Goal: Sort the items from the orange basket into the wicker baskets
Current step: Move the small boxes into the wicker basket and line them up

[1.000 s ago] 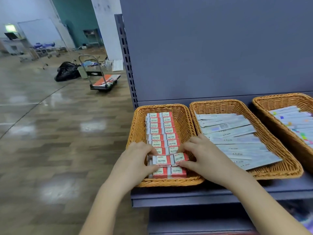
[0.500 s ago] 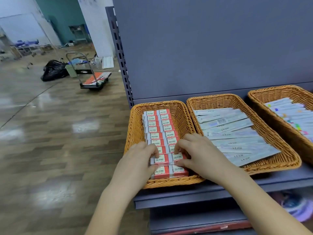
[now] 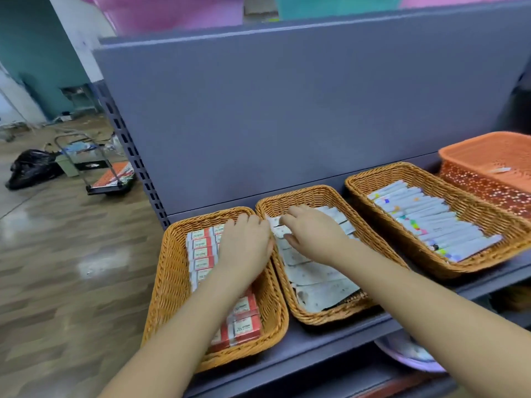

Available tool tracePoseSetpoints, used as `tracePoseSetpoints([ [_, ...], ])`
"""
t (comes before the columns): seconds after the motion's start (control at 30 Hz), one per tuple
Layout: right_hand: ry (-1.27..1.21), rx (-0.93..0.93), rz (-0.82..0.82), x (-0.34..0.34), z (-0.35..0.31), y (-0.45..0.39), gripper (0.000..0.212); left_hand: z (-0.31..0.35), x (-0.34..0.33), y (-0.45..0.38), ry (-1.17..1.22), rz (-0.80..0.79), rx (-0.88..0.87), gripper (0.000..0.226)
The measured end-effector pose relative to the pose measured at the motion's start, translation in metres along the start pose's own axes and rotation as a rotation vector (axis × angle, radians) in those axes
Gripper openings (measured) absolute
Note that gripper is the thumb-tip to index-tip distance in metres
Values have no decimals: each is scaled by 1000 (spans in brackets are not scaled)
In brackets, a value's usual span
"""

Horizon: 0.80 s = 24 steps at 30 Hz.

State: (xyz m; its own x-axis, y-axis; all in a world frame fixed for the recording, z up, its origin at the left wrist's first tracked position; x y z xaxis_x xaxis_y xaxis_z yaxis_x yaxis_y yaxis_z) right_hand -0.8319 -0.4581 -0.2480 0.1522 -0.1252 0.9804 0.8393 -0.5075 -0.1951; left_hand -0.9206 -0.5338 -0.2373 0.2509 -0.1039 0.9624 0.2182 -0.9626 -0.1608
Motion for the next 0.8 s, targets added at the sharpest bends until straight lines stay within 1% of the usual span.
tracePoseSetpoints([
  [0.1,57,-48,11,8,40,5,32,31,3,-26,-16,11,-13,36],
  [0.23,112,-109,1,20,98,21,31,79,15,-60,21,25,7,35],
  [0.4,81,-187,1,31,178,55,28,151,28,-100,82,52,-2,36],
  [0.5,108,-242,-26,37,227,76,29,196,37,-123,105,38,-34,38],
  [0.6,108,-334,-35,40,275,92,31,237,46,-146,112,37,-90,39],
  [0.8,81,-476,-24,44,351,119,32,303,65,-192,143,99,-212,35],
])
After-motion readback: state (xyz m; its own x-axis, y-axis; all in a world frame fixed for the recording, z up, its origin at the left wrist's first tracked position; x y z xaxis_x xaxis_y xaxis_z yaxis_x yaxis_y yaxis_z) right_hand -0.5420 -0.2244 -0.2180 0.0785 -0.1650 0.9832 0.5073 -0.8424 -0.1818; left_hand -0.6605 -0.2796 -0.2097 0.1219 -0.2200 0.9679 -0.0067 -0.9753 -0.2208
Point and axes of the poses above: each hand's wrist, its own y-axis away from the middle knuckle, its own x-axis out of the back of the hand, z = x × y, the point moved 4 cm from there along -y, towards the middle knuckle
